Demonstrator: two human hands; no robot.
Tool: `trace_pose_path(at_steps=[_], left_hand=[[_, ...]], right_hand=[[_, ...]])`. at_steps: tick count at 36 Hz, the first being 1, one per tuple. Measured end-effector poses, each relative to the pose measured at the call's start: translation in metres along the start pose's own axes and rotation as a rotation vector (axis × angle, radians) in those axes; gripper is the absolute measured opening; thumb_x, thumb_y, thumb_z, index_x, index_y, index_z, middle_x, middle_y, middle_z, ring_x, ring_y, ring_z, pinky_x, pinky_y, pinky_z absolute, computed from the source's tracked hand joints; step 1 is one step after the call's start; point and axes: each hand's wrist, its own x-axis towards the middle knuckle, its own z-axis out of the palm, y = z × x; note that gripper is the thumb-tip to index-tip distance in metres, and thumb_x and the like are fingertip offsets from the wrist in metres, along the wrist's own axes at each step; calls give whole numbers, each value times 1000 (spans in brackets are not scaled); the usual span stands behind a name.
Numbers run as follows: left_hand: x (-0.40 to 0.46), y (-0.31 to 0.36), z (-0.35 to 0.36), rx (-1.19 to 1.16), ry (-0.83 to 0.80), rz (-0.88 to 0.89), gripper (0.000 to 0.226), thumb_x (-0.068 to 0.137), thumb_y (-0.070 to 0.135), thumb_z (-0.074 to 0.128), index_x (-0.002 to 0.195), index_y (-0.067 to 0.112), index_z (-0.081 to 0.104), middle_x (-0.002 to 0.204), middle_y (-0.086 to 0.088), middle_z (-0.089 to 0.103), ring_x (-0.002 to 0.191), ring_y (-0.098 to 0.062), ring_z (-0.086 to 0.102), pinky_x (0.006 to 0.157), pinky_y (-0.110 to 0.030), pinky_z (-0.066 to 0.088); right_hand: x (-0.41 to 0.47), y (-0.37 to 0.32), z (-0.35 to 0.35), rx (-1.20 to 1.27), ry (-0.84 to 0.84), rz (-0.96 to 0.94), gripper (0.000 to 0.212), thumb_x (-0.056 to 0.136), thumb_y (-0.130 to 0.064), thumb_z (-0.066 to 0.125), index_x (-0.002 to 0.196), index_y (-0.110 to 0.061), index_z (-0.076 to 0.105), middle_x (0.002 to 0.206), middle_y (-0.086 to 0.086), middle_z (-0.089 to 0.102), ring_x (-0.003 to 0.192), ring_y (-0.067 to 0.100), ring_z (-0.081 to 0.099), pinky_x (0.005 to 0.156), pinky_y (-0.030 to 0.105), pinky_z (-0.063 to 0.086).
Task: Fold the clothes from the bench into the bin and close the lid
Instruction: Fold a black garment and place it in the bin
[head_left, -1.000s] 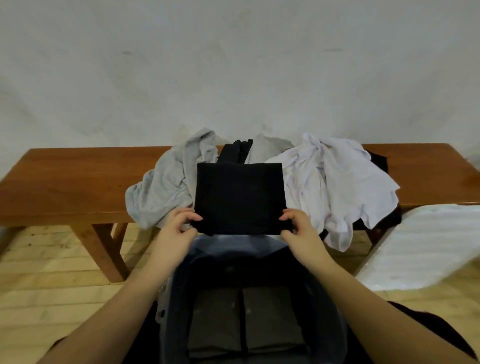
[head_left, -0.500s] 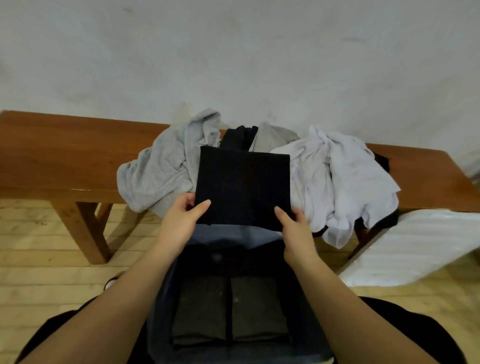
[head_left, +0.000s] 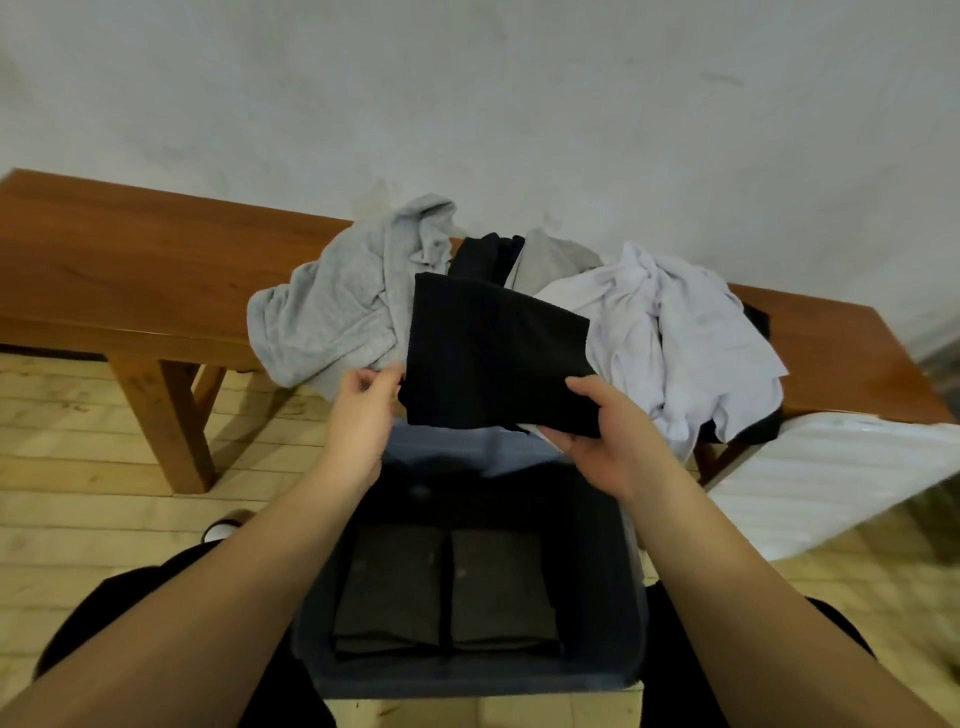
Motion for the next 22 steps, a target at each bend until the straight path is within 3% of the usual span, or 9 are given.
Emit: trace_pose_path(at_steps=[2, 5, 7, 10, 14, 18, 20, 22], left_hand=[[-5, -3, -1, -214, -21, -233, 42, 93, 52, 55, 109, 13, 59, 97, -7, 62, 80, -20, 59, 68, -32, 48], [-19, -4, 0, -445, -260, -505, 73, 89, 72, 44, 120, 8, 59, 114, -15, 65, 100, -30, 65, 76, -37, 52], [-27, -4, 2, -539, -410, -568, 85, 86, 79, 38, 121, 3, 58, 120, -20, 65, 110, -35, 63, 83, -41, 51], [-32, 0, 3, -659, -538, -524, 88, 85, 81, 35, 129, 7, 57, 126, -19, 66, 117, -33, 63, 92, -40, 50], [-31, 12, -3, -752, -504, -462, 73, 90, 63, 52, 139, 10, 52, 131, -9, 65, 108, -22, 68, 73, -29, 57], [-33, 17, -5, -595, -525, -578, 61, 91, 60, 53, 120, 8, 64, 104, -10, 70, 83, -20, 65, 55, -24, 52], [-40, 10, 0, -518, -512, -712, 67, 89, 66, 50, 114, 5, 61, 97, -13, 62, 88, -25, 59, 59, -28, 50], [-48, -3, 7, -478, -423, -782, 74, 84, 68, 57, 122, 4, 54, 107, -14, 55, 100, -30, 56, 68, -38, 50]], right_hand=[[-11, -7, 7, 60, -11, 7, 14, 91, -5, 61, 103, -3, 67, 107, 17, 73, 99, 33, 70, 71, 38, 61], [-24, -16, 15, 108, -36, 10, 14, 91, -5, 61, 105, -5, 64, 104, 16, 72, 96, 32, 70, 73, 38, 62], [-30, -21, 19, 120, -53, 11, 13, 92, -5, 60, 105, -5, 63, 100, 16, 72, 89, 30, 72, 76, 39, 62], [-36, -26, 22, 113, -66, 17, 19, 92, -5, 60, 111, -4, 61, 98, 17, 72, 81, 29, 75, 75, 39, 62], [-45, -29, 18, 116, -56, 30, 28, 92, -5, 61, 120, -4, 59, 104, 19, 72, 87, 30, 75, 71, 37, 62], [-56, -29, 14, 138, -48, 33, 32, 92, -4, 60, 124, -2, 59, 113, 21, 70, 97, 31, 72, 74, 39, 62], [-61, -29, 13, 155, -54, 33, 32, 93, -4, 59, 124, -1, 59, 111, 21, 71, 95, 31, 73, 76, 39, 62], [-68, -30, 14, 163, -66, 25, 29, 93, -4, 59, 121, 0, 61, 106, 20, 72, 89, 31, 74, 77, 39, 62]])
